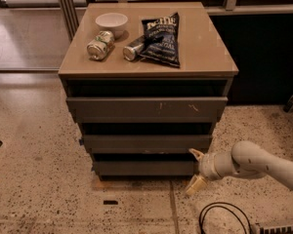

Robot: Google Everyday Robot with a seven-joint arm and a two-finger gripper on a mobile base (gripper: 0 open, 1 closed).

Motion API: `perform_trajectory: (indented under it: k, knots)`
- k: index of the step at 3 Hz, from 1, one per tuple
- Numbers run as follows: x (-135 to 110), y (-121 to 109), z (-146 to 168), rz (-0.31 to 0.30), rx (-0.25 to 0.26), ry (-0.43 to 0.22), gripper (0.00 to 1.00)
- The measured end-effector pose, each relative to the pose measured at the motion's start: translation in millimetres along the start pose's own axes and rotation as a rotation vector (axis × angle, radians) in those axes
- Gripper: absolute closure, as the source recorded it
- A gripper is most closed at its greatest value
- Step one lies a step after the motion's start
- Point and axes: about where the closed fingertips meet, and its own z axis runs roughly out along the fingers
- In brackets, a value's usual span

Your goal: Open bottom drawer

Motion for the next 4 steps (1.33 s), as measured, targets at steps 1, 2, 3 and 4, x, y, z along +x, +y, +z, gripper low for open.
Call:
perform_trajectory:
  k: [1, 2, 3, 4]
  knots:
    - [32, 1, 32, 0.043, -0.023, 0.016, 0.00]
    - [61, 3, 68, 0.078, -0.045, 0.006, 0.00]
    - [89, -1, 110, 0.106, -0.050, -0.043, 0.00]
    - [89, -1, 110, 0.106, -0.049, -0.043, 0.00]
